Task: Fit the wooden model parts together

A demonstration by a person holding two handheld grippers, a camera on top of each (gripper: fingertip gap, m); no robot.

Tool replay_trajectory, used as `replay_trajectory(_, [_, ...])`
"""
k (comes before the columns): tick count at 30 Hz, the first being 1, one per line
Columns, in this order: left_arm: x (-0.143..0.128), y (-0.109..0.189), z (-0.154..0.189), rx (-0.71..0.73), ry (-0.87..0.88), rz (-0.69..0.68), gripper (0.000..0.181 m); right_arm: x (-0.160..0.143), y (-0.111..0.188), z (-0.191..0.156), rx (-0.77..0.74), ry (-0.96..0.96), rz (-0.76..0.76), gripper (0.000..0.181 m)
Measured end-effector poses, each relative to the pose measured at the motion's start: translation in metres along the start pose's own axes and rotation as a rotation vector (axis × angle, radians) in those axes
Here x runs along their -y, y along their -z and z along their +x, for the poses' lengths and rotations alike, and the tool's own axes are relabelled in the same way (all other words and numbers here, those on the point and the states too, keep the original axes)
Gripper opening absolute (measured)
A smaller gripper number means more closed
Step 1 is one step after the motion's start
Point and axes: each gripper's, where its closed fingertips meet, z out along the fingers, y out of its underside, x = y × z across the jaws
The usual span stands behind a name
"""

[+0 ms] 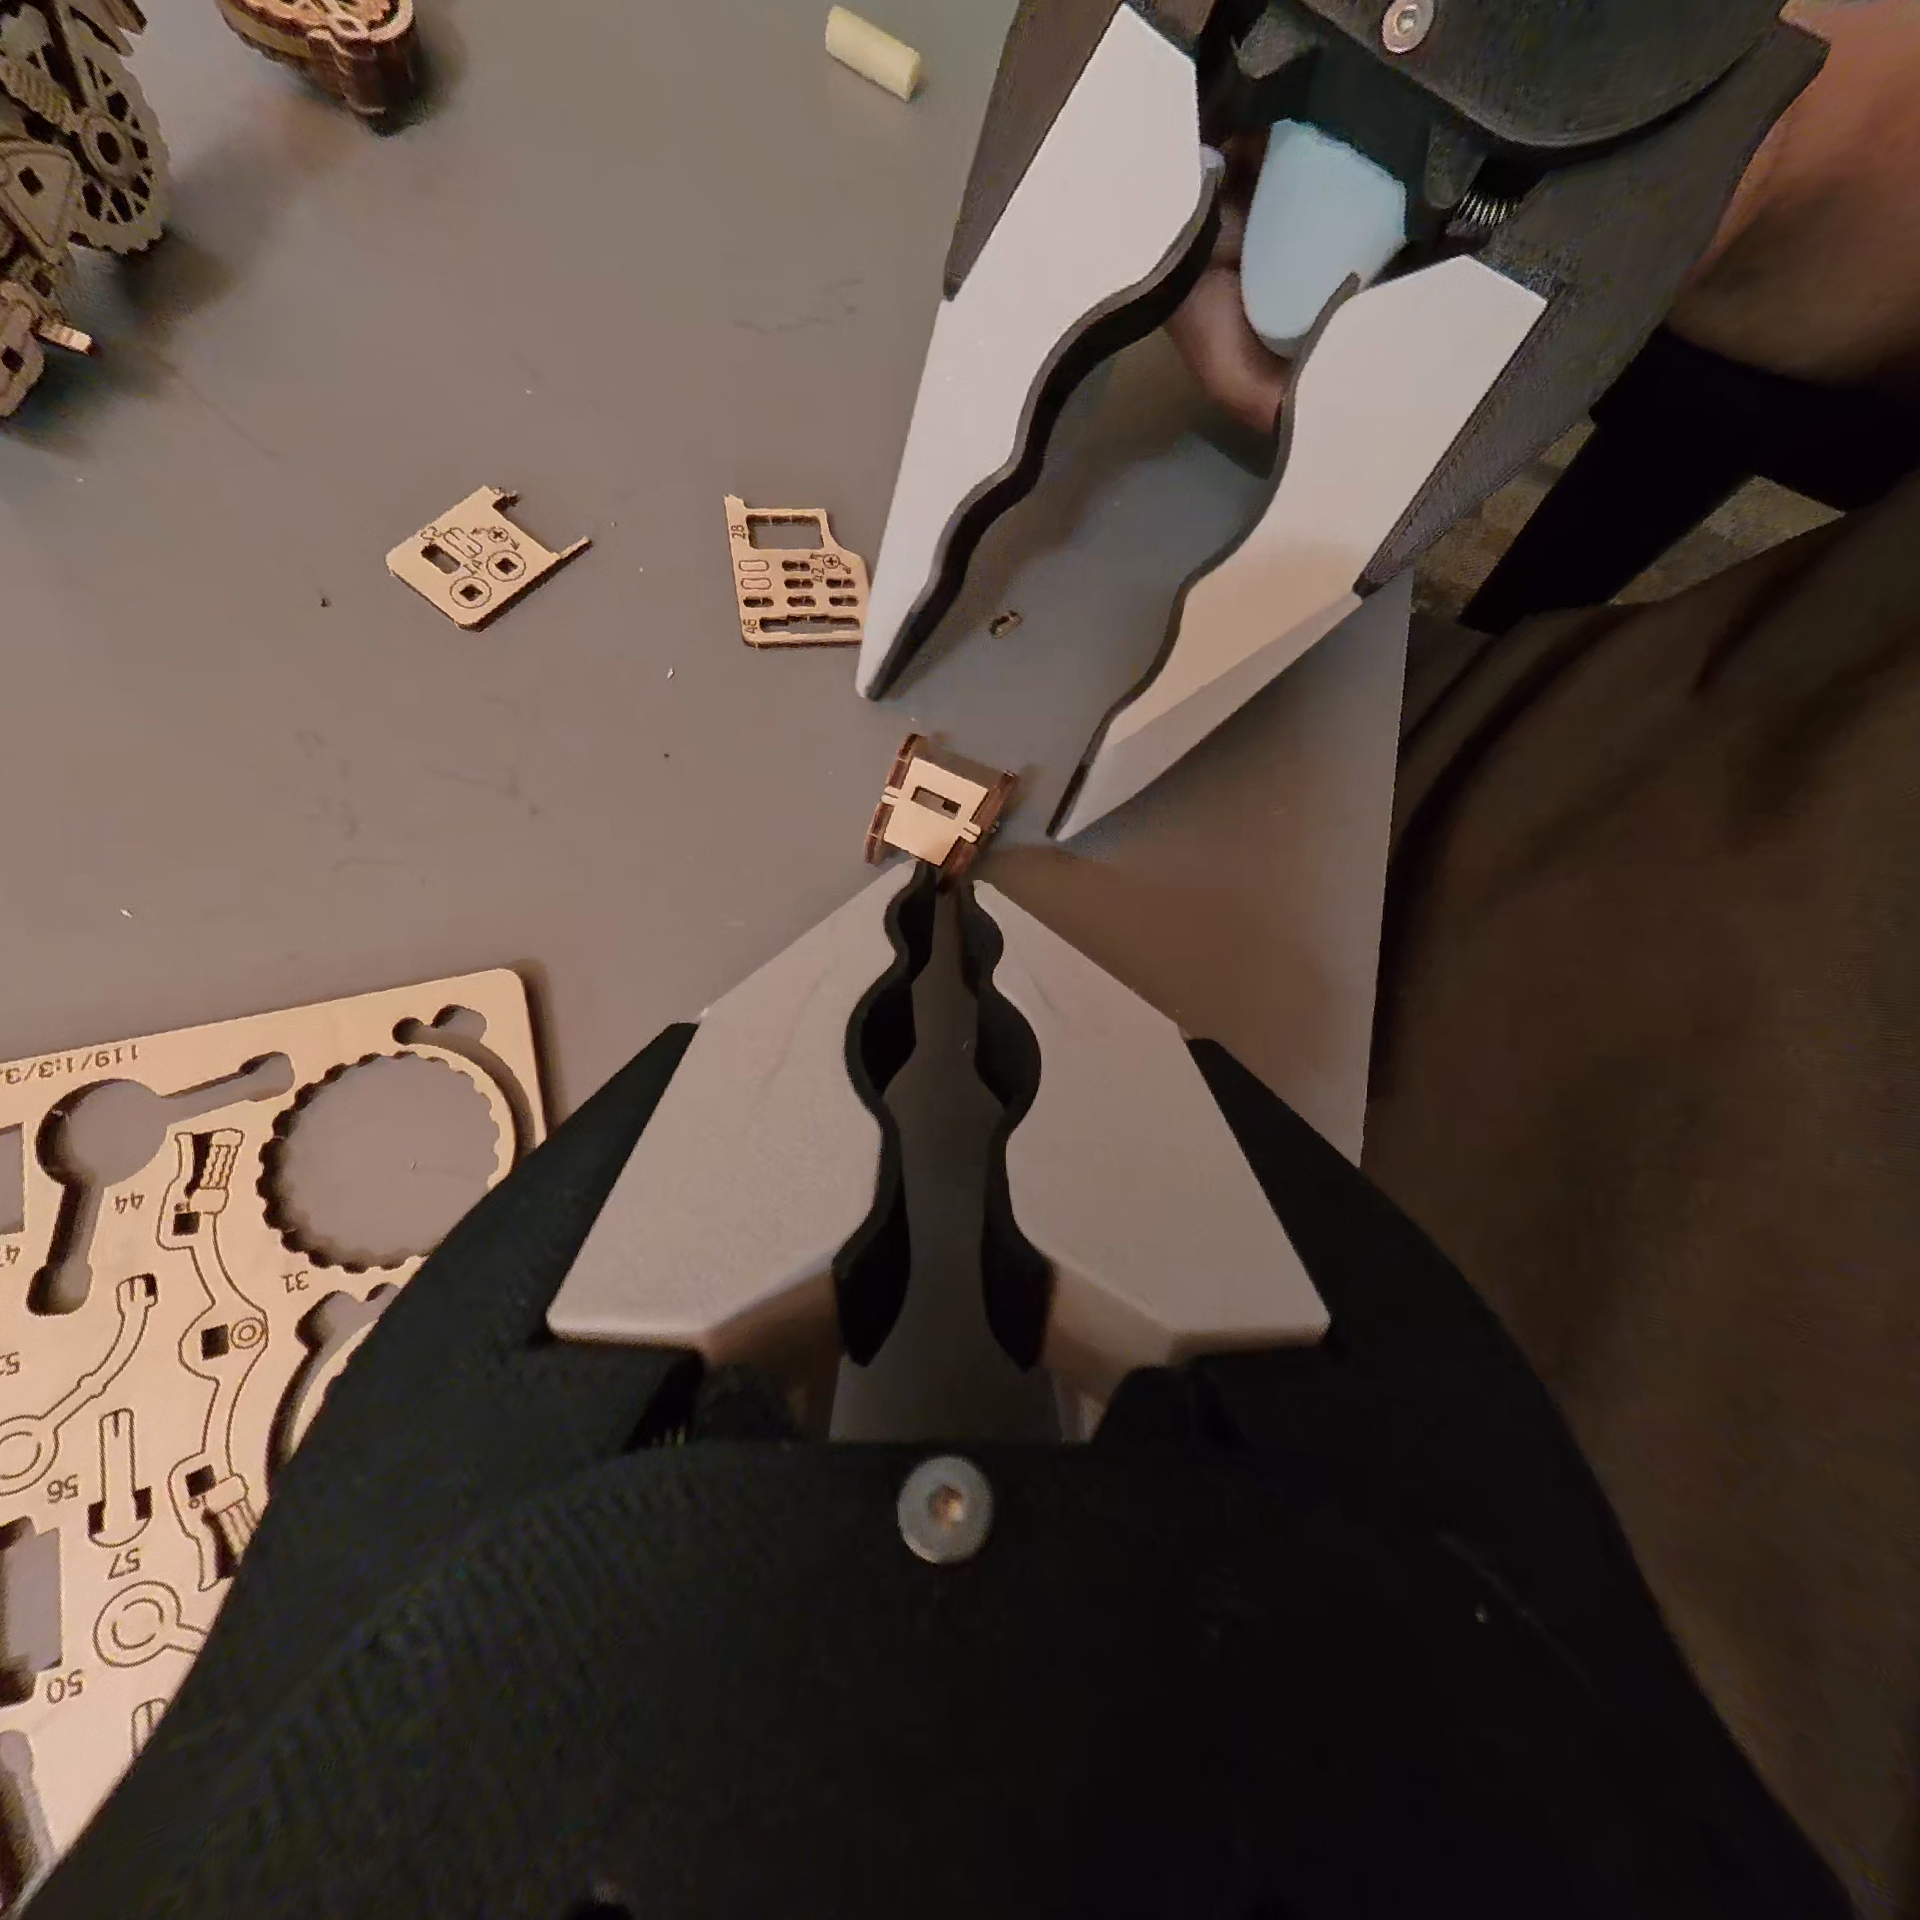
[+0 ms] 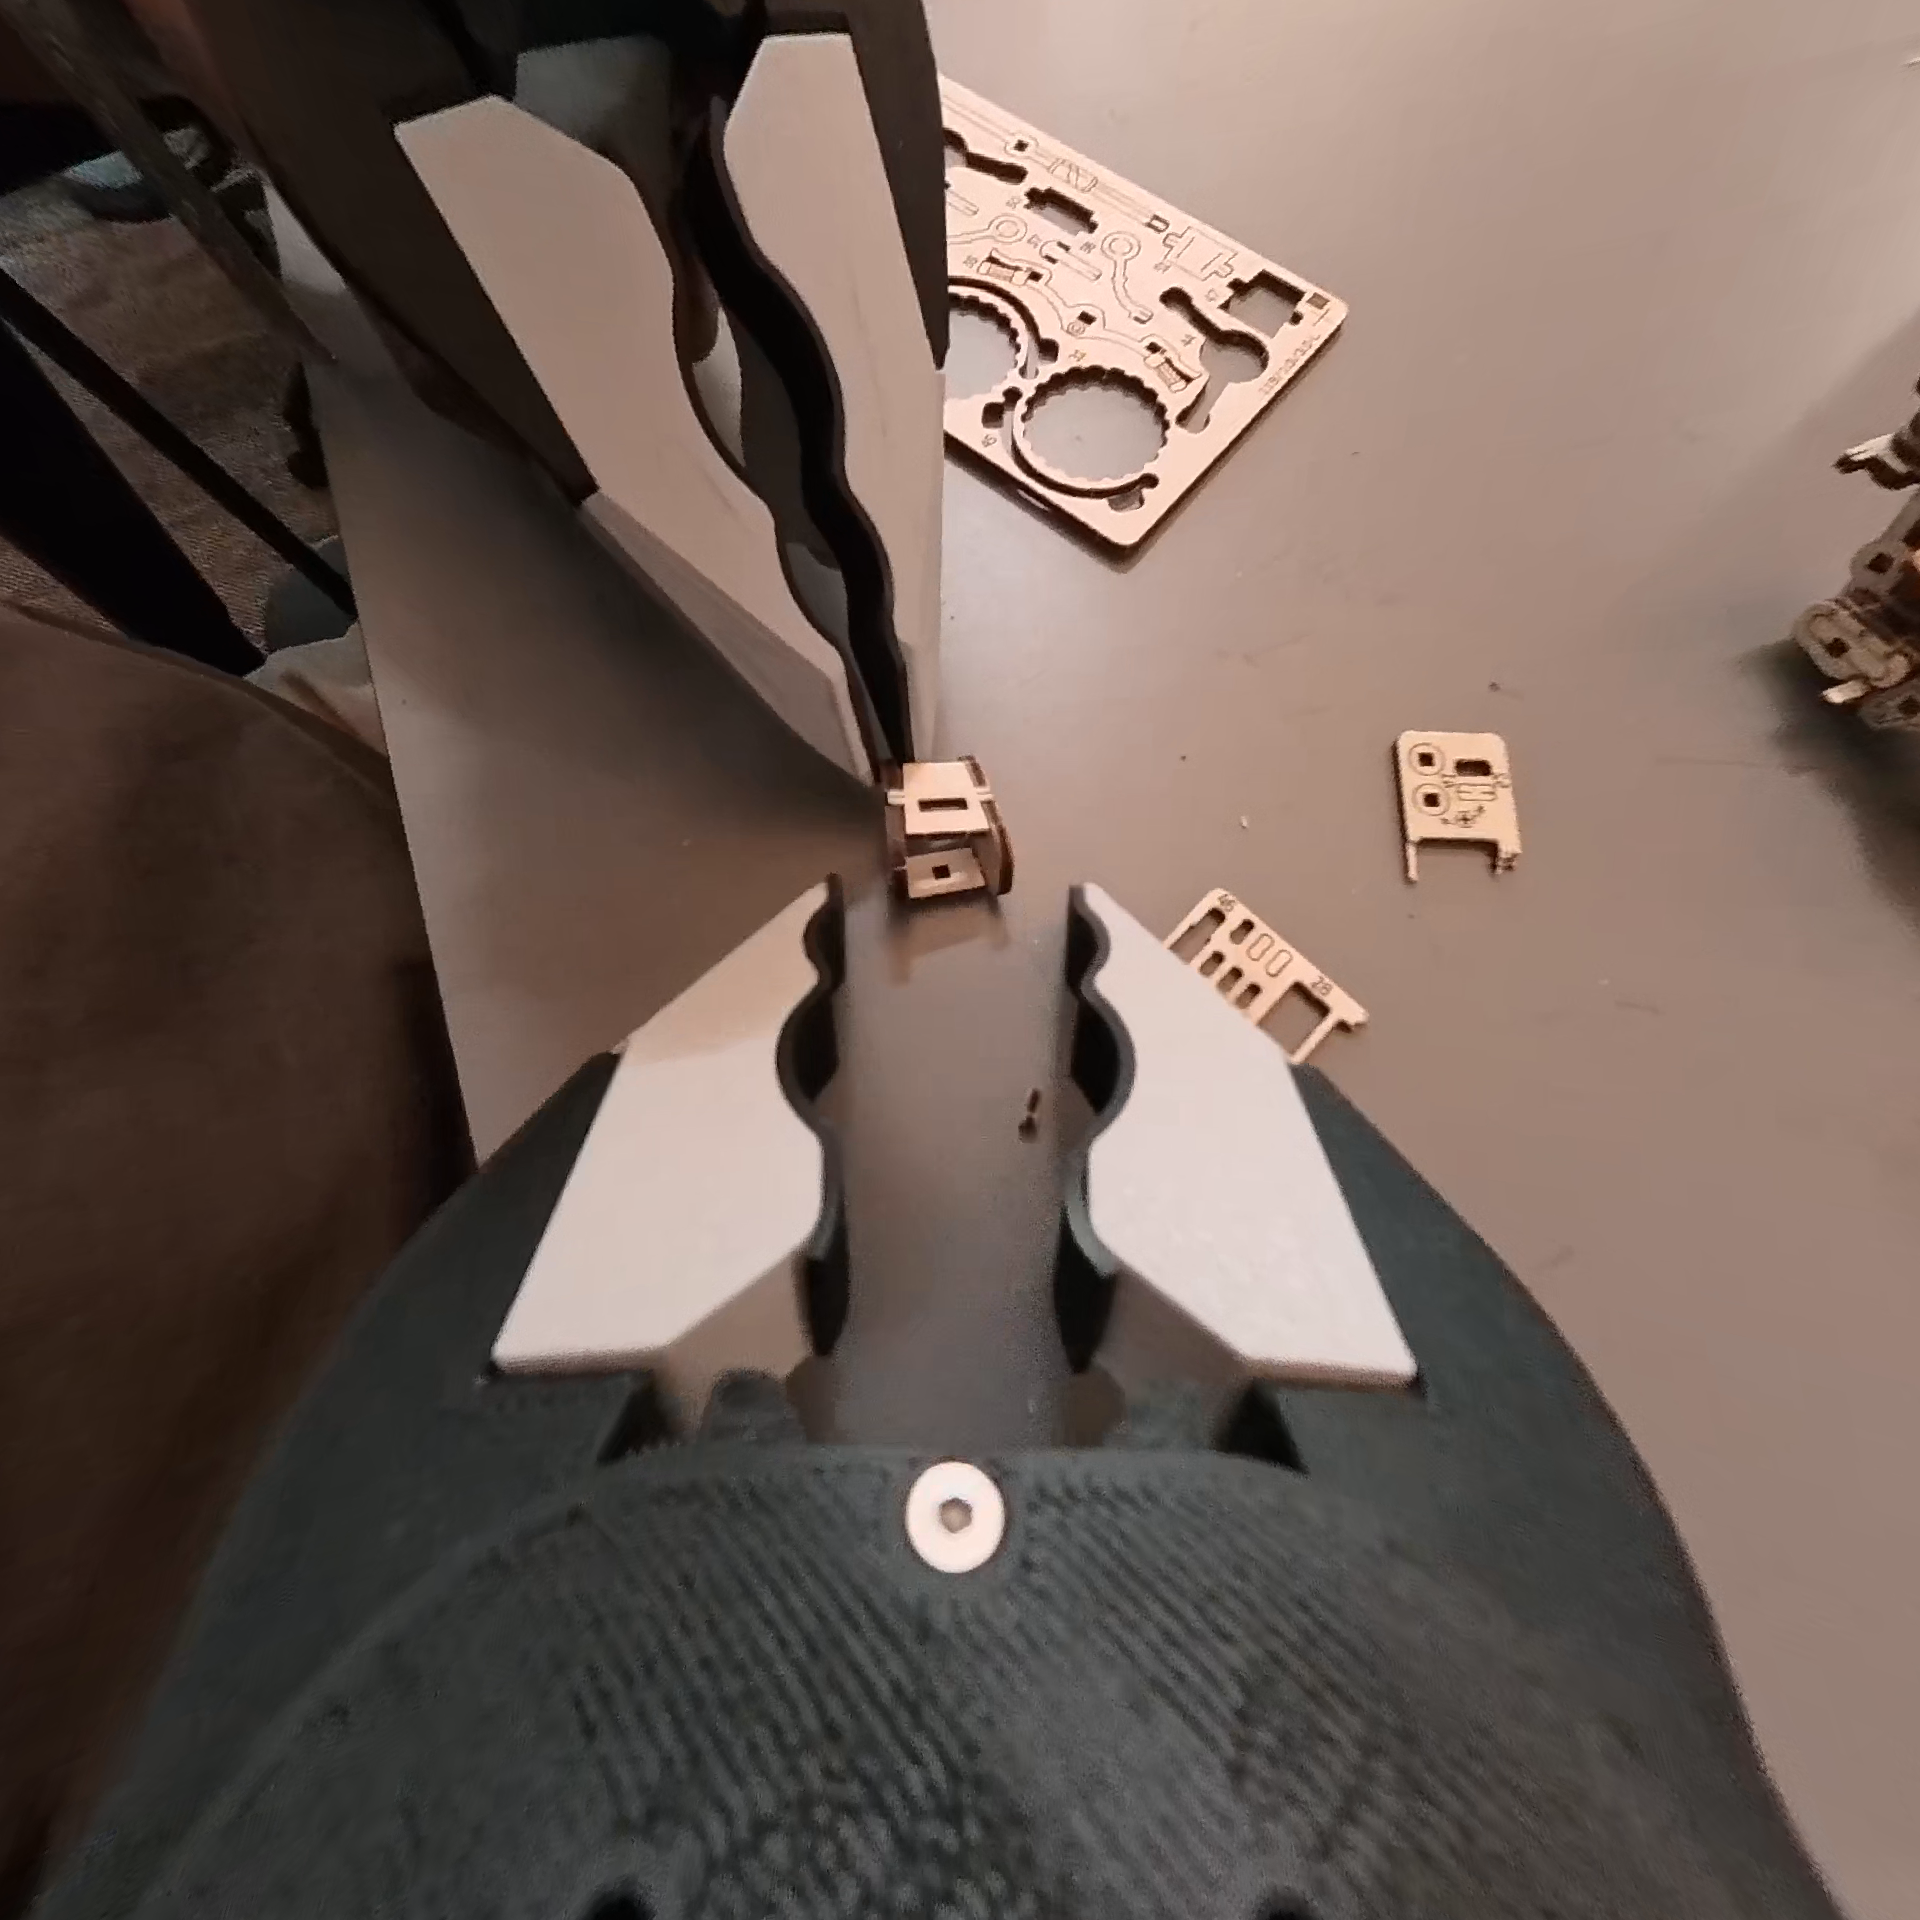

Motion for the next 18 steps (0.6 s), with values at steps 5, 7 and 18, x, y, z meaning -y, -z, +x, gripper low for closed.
replay_trajectory(5, [0.001,-0.002,0.002,0.005,-0.009,0.000,0.002,0.002,-0.004,-0.002,0.000,0.018,-0.001,0.041])
replay_trajectory(7, [0.001,-0.002,0.002,0.011,-0.012,0.000,0.002,0.001,-0.004,0.000,-0.013,0.024,-0.009,0.040])
replay_trajectory(18, [0.003,-0.003,0.004,0.021,-0.015,0.000,0.002,0.003,0.011,-0.004,-0.006,0.048,0.019,0.011])
